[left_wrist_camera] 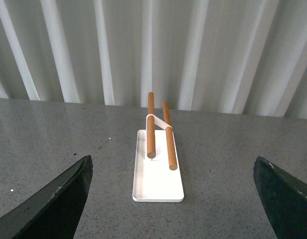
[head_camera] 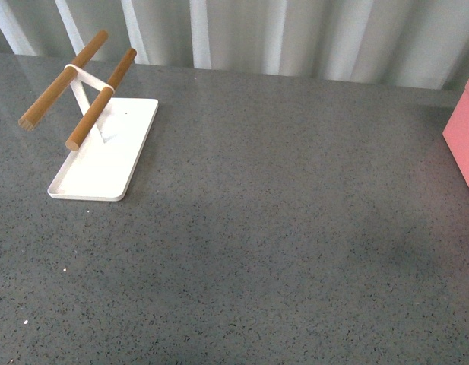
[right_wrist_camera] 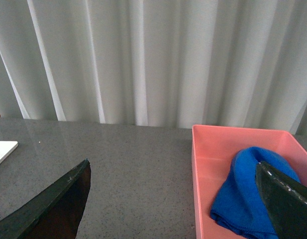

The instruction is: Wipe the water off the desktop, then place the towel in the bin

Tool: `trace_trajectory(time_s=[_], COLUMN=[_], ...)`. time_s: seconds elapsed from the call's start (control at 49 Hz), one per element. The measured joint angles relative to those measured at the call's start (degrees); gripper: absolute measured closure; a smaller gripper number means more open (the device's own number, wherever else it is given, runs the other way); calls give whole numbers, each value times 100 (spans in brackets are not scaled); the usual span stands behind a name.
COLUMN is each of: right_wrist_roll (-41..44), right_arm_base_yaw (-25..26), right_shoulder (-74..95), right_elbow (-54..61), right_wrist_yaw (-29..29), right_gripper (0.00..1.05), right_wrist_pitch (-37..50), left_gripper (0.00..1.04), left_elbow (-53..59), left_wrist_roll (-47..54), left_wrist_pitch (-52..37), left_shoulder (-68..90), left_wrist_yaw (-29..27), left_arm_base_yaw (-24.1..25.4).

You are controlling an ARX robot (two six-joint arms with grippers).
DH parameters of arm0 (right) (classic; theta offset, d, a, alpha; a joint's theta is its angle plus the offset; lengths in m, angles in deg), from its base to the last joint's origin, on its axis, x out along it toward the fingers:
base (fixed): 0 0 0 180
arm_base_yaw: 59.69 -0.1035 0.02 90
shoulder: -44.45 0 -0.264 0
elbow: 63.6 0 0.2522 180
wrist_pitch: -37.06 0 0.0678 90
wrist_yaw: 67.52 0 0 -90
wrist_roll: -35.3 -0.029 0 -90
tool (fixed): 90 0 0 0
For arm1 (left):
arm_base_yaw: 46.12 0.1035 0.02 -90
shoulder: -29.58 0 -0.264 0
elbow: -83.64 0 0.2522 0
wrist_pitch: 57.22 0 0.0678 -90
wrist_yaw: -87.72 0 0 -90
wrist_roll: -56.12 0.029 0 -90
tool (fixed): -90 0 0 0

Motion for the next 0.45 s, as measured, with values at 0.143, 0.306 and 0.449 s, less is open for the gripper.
trace_trajectory(time_s=[0.143, 0.306, 0.449], right_wrist_roll=[0, 0, 0], right_arm_base_yaw=[0, 0, 0], right_shoulder=[0, 0, 0], right_elbow=[0, 0, 0], right_wrist_yaw=[0, 0, 0], right_gripper=[7, 7, 7], right_wrist_pitch=[0, 0, 0], left_gripper=[7, 7, 7], left_elbow=[0, 0, 0], left_wrist_roll=[0, 0, 0], left_wrist_pitch=[0, 0, 0], left_shoulder=[0, 0, 0], left_wrist_yaw=[0, 0, 0], left_arm_base_yaw=[0, 0, 0])
